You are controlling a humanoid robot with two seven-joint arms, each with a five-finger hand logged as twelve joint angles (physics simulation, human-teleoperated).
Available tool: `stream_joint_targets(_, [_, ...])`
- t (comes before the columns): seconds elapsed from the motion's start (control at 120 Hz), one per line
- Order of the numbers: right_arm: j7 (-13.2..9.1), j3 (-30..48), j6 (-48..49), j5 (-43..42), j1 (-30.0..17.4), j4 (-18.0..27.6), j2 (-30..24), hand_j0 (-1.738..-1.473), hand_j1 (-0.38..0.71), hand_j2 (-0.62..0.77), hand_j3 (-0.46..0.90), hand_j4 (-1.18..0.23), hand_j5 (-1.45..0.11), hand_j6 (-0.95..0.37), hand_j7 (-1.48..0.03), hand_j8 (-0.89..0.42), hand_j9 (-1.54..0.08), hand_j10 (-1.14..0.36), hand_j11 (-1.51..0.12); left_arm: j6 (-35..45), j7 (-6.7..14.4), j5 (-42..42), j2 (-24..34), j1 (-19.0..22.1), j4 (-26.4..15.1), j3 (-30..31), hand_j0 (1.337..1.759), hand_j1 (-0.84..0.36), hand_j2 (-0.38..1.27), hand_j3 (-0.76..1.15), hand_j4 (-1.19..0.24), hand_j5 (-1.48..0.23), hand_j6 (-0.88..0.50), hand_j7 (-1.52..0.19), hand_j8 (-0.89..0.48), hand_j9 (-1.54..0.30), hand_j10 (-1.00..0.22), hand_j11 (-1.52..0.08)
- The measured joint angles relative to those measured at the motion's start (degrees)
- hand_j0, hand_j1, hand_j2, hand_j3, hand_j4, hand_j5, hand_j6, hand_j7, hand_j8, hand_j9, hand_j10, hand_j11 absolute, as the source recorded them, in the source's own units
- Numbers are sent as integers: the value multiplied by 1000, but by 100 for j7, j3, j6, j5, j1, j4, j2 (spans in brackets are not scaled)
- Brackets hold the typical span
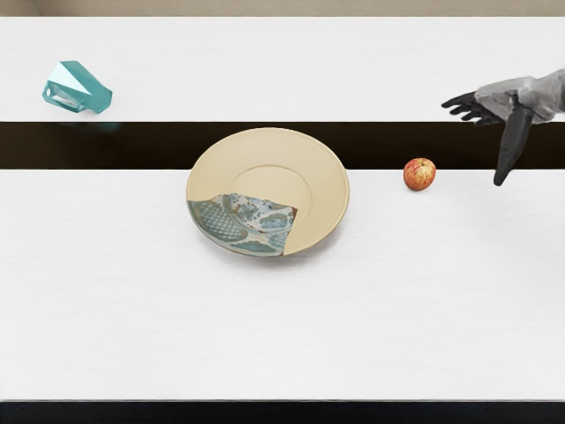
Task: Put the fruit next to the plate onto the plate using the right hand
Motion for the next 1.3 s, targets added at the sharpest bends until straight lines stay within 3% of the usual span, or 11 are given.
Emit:
stream_joint_targets(0.25, [-103, 8, 0, 119, 32, -2, 23, -1658, -349, 0, 0, -3, 0, -4, 0, -3, 0, -2, 0, 0, 0, 0, 0, -2, 0, 0, 1658, 339, 2, 0, -9, -11, -9, -11, -9, -11, -9, -11])
stream_joint_targets(0.283, [-273, 41, 0, 120, 38, 2, 35, -1658, -349, 0, 0, -3, 0, -4, 0, -3, 0, -2, 0, 0, 0, 0, 0, -2, 0, 0, 1658, 339, 2, 0, -9, -11, -9, -11, -9, -11, -9, -11])
stream_joint_targets(0.367, [-1041, 222, 0, 121, 44, 84, 200, -1658, -349, 0, 0, -3, 0, -4, 0, -3, 0, -2, 0, 0, -1, 0, 0, 5, 0, 0, 1658, 339, 2, 0, -9, -11, -9, -11, -9, -11, -9, -11])
stream_joint_targets(0.5, [-1882, 542, 0, 110, 93, 1489, -298, -1658, -349, 0, 0, -3, 0, -5, 0, -4, 0, -3, 0, 0, 0, 0, 0, 6, 0, 0, 1658, 339, 2, 0, -9, -11, -9, -11, -9, -11, -9, -11])
stream_joint_targets(0.6, [-2203, 709, -78, 66, 268, 2091, -412, -1658, -349, 0, 0, -4, -1, -5, 0, -4, 0, -3, 0, 0, -1, 0, 0, -1, 0, 0, 1658, 339, 2, 0, -9, -11, -9, -11, -9, -11, -9, -11])
stream_joint_targets(0.783, [-2368, 784, -1295, -693, 381, 2444, 238, -1658, -349, 0, 0, -3, 0, -5, 0, -4, 0, -3, 0, 0, 0, 0, 0, 5, 0, 0, 1658, 339, 2, 0, -9, -11, -9, -11, -9, -11, -9, -11])
stream_joint_targets(1.025, [-2399, 717, -2238, -1945, -260, 2382, 837, -1658, -349, 0, 0, -3, 0, -5, 0, -4, 0, -3, 0, 0, 0, 0, 0, 2, 0, 0, 1658, 339, 2, 0, -9, -11, -9, -11, -9, -11, -8, -11])
stream_joint_targets(1.3, [-2402, 690, -2849, -2433, -747, 2176, 1007, -1658, -349, 1, 0, -4, -1, -5, 0, -4, 0, -3, 0, 0, 0, 0, 0, 4, 0, 0, 1658, 339, 2, 0, -9, -11, -9, -11, -9, -11, -9, -11])
